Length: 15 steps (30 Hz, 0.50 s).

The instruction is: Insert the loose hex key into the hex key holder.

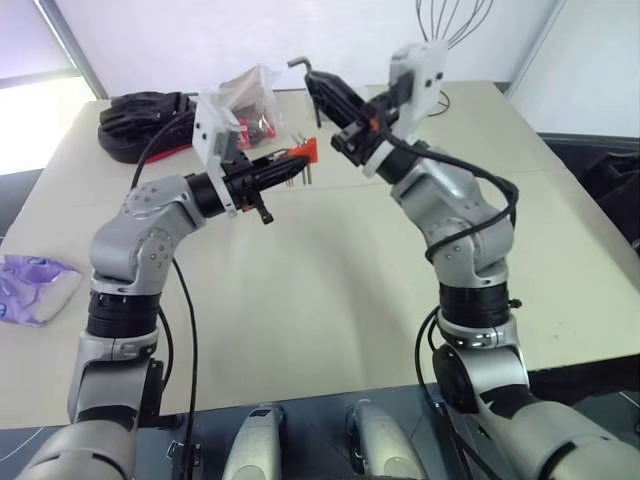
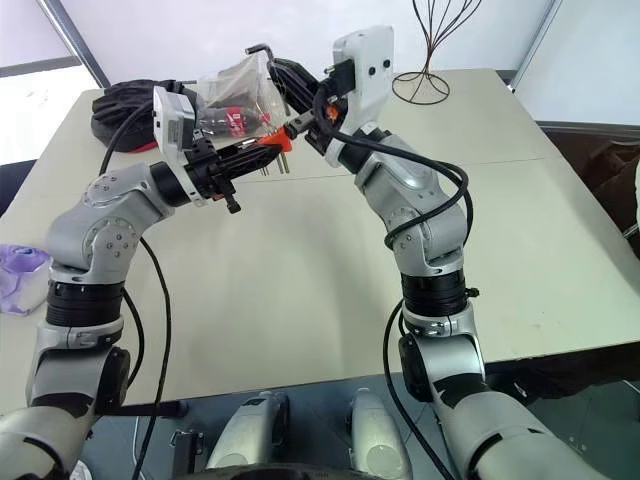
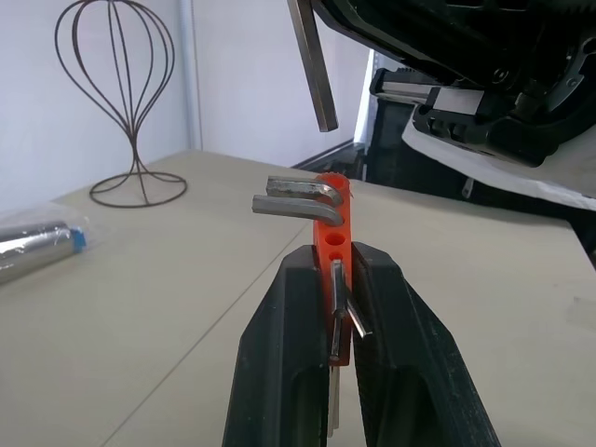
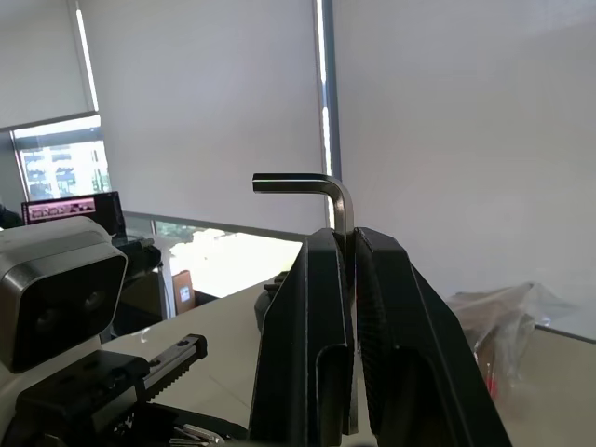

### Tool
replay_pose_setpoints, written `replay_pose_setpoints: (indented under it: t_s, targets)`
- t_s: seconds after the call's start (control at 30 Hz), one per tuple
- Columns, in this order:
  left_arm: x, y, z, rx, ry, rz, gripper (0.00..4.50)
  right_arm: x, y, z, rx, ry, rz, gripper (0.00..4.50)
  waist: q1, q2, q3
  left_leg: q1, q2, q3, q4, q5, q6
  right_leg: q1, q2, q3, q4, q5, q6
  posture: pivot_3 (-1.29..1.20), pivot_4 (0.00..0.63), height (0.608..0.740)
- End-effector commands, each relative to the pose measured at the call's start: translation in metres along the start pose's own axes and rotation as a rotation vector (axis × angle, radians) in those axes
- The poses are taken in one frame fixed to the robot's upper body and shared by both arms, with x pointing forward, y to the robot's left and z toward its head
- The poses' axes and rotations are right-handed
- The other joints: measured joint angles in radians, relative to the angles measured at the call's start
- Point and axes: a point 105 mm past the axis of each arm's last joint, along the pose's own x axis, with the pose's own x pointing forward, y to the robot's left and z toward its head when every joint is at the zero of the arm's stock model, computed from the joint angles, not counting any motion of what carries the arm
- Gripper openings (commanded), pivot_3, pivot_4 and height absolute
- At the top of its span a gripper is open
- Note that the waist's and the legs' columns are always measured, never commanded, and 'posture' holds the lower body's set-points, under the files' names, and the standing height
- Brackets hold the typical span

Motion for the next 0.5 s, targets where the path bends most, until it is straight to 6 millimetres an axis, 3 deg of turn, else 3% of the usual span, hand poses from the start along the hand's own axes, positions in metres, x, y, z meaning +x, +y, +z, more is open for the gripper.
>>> replay_pose_setpoints:
  t_s: [0.03,0.5]
  targets:
    - [0.0005,-0.0026,0.0182,0.048,-0.056,-0.005,0.0,0.0034,0.0059,0.0145,-0.004,-0.064,0.018,0.05,0.0,0.0,0.0,0.0,0.0,0.0,0.0,0.0,0.0,0.0,0.0,0.0,0.0,0.0,0.0,0.0,0.15,0.74]
    - [0.0012,-0.0004,0.0246,0.04,-0.083,0.009,0.0,0.0022,0.009,0.0059,0.013,-0.054,0.016,0.05,0.0,0.0,0.0,0.0,0.0,0.0,0.0,0.0,0.0,0.0,0.0,0.0,0.0,0.0,0.0,0.0,0.15,0.74]
